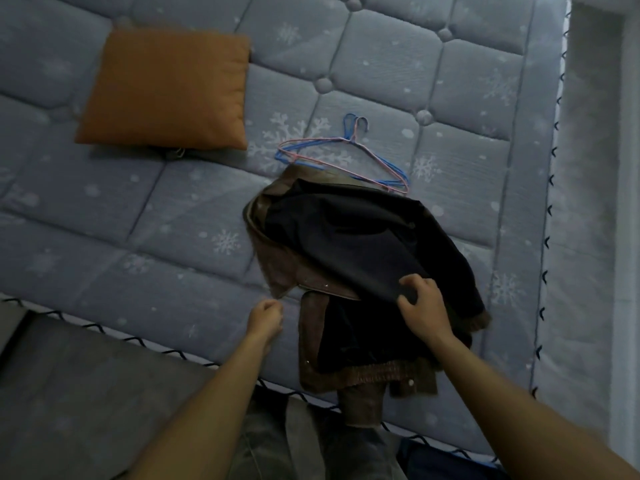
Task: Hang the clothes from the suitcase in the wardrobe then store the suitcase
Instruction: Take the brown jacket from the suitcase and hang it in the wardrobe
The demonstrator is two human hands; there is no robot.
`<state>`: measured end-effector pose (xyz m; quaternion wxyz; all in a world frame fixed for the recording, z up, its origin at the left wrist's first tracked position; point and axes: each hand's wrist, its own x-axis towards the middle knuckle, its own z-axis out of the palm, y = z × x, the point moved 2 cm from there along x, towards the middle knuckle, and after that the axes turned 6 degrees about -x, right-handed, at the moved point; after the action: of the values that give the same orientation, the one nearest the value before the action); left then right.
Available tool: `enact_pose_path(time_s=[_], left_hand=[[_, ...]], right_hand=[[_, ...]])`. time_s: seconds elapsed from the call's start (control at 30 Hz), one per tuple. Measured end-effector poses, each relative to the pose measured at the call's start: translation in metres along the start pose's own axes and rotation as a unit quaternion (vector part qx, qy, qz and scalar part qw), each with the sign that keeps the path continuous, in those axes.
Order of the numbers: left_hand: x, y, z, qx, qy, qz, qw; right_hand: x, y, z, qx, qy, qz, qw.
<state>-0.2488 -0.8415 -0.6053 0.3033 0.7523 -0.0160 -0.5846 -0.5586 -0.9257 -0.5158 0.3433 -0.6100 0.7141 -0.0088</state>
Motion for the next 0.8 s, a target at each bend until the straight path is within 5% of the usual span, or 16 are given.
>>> enact_pose_path(time_s=[0.17,0.47,0.6,0.8], left_hand=[[0.087,0.018,-0.018,0.011,0.035,0.025,0.999],[0.144,0.150,-0.019,0.006,0.056,0.098,0.994],[0.174,0.168,-0.015,0.078,0.054,0.116,0.989],[0.173,0.175,0.004,0.025,0.065,0.160,0.985]], right_hand=[[0.024,-0.024,0.020,0.000,-0.015,0.000,1.000],[0.078,-0.062,0.047,0.013,-0.001,0.022,1.000],[0.093,-0.077,0.062,0.019,-0.005,0.021,1.000],[0.100,-0.094,0.065,0.046,-0.004,0.000,0.999]])
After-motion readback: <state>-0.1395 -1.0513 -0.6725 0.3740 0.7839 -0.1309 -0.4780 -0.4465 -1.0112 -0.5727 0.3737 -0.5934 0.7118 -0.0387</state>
